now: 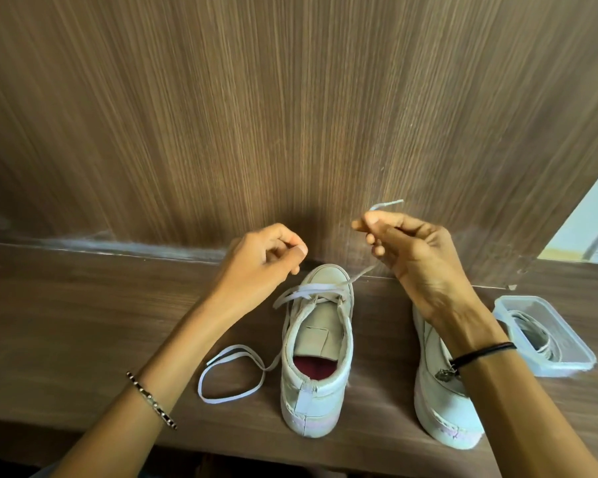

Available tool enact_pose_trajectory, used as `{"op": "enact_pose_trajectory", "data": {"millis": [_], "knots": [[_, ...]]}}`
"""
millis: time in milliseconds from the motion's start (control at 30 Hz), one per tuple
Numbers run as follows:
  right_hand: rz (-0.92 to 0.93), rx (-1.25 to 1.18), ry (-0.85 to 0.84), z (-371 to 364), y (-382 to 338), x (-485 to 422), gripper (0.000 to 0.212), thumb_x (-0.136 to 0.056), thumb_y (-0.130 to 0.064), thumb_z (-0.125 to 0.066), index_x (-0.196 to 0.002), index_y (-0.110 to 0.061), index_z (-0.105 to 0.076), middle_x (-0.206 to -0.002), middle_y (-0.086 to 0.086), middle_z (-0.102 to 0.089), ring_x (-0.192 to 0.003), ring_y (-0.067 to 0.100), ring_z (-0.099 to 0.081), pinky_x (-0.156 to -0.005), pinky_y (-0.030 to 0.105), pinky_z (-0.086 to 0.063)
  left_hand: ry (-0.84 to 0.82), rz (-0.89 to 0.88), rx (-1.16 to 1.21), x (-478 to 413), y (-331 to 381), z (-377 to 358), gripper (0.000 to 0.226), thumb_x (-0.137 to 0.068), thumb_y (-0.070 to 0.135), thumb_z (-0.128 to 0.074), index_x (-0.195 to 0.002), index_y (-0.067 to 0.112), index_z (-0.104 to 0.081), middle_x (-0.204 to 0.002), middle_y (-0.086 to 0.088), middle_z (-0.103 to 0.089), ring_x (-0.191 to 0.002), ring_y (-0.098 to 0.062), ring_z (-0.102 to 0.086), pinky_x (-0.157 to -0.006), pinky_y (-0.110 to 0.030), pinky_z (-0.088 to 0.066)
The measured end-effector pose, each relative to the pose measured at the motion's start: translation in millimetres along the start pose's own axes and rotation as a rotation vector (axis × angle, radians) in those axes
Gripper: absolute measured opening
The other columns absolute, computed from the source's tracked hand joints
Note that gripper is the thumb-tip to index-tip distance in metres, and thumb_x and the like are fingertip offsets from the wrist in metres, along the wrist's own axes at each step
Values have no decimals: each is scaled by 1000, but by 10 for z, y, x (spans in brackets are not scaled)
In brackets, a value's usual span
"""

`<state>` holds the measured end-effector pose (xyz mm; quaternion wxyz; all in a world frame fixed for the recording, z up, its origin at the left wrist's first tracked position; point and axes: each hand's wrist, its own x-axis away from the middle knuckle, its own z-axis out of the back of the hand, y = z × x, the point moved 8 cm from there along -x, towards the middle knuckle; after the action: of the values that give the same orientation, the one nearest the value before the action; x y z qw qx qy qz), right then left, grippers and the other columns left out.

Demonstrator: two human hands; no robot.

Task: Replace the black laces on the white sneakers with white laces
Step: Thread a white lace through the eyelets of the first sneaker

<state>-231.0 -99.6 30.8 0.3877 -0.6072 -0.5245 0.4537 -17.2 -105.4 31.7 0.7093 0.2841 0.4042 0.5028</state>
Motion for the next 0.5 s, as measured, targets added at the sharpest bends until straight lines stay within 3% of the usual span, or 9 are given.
{"op": "enact_pose_trajectory", "data": {"millis": [100,233,367,433,500], "knots": [[29,163,5,52,37,-11,17,-93,-12,-72,-106,0,-72,-102,15,-78,-66,6,-58,-62,14,-48,-196,78,-109,102,0,-102,32,-96,42,-66,-78,15,-68,-59,2,-64,-47,-11,-56,-49,-28,-49],[14,297,25,103,89,-20,30,-94,-17,-73,-117,0,-63,-97,10,-80,-61,2,-59,-61,15,-48,-377,201,-305,240,-57,-197,58,-86,61,-70,-75,4,-60,-56,-7,-66,-44,-13,-63,-43,-29,-50],[40,506,17,161,70,-18,22,-93,-24,-76,-112,-14,-70,-94,-3,-81,-96,7,-74,-84,26,-51,-464,255,-402,334,-159,-295,43,-78,55,-80,-89,14,-68,-73,-2,-71,-50,-11,-68,-44,-34,-57],[70,569,8,157,23,4,13,-93,-27,-76,-103,-18,-75,-92,-5,-81,-96,11,-74,-88,29,-52,-412,230,-457,333,-179,-315,29,-79,46,-76,-92,20,-71,-87,1,-71,-59,-5,-66,-51,-35,-58],[81,581,-28,104,2,27,12,-93,-30,-76,-97,-19,-78,-88,-4,-80,-89,12,-74,-86,29,-52,-331,174,-469,302,-156,-325,16,-79,36,-70,-85,22,-75,-76,1,-71,-63,-6,-59,-60,-35,-56]]}}
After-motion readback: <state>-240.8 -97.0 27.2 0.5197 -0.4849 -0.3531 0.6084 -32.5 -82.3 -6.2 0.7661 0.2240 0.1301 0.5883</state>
